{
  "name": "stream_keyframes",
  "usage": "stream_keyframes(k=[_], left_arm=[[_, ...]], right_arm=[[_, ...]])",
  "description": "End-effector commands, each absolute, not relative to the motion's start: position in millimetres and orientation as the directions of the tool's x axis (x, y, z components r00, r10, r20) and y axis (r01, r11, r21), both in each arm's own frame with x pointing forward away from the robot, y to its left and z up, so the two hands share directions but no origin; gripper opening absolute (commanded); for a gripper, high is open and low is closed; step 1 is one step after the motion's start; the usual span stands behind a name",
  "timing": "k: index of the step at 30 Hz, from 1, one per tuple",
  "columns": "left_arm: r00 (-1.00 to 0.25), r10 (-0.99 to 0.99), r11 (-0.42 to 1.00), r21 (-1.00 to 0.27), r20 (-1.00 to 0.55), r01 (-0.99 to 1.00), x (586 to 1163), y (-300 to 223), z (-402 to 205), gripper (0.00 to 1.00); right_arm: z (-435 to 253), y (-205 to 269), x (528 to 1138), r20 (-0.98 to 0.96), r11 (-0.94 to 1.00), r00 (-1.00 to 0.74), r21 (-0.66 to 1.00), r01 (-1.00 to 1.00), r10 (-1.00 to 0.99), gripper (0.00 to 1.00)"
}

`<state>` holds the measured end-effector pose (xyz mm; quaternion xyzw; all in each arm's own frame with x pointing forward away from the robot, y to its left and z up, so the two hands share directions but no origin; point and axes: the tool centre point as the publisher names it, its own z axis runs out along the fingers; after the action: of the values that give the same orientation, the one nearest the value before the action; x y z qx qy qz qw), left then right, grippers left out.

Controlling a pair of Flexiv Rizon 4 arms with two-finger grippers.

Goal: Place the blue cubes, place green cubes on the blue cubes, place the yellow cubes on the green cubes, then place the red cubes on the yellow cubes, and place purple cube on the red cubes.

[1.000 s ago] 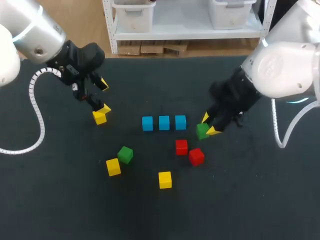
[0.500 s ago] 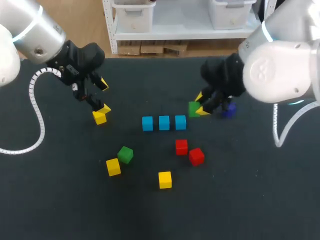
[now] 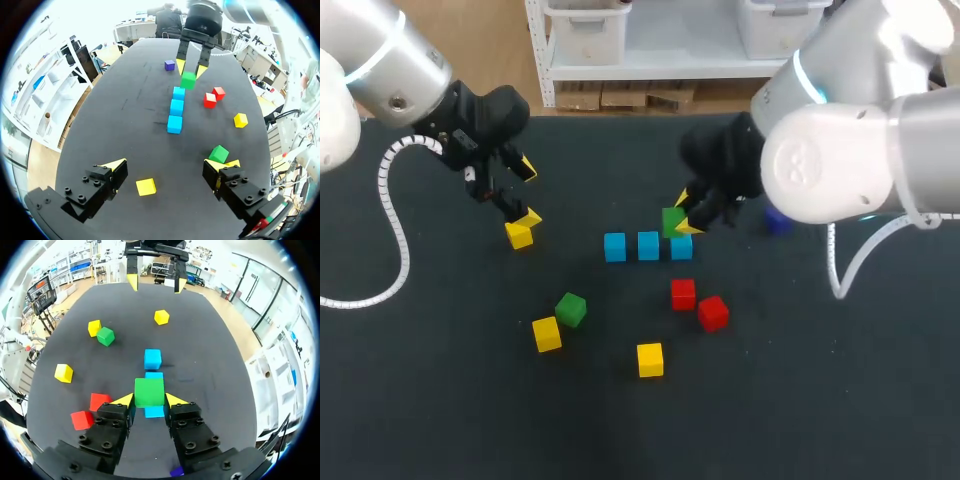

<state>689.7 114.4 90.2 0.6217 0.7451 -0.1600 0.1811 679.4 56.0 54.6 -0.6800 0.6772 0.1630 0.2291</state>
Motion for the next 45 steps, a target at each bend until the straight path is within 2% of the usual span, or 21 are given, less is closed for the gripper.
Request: stream_keyframes(k=[1,45], left_arm=[[-0.158,0.867,0.174,-0.011,-0.472,0.985,689.0,115.6,89.9,1.0],[-0.158,0.867,0.174,-0.011,-0.472,0.985,689.0,115.6,89.9,1.0]], right_arm=[[50.6,62.5,684.4,-0.502,0.037,0.012,-0.086,-0.996,-0.865,0.0],[27.4,65.8,688.3,-0.471,0.112,-0.064,-0.075,-0.991,-0.88,0.0]])
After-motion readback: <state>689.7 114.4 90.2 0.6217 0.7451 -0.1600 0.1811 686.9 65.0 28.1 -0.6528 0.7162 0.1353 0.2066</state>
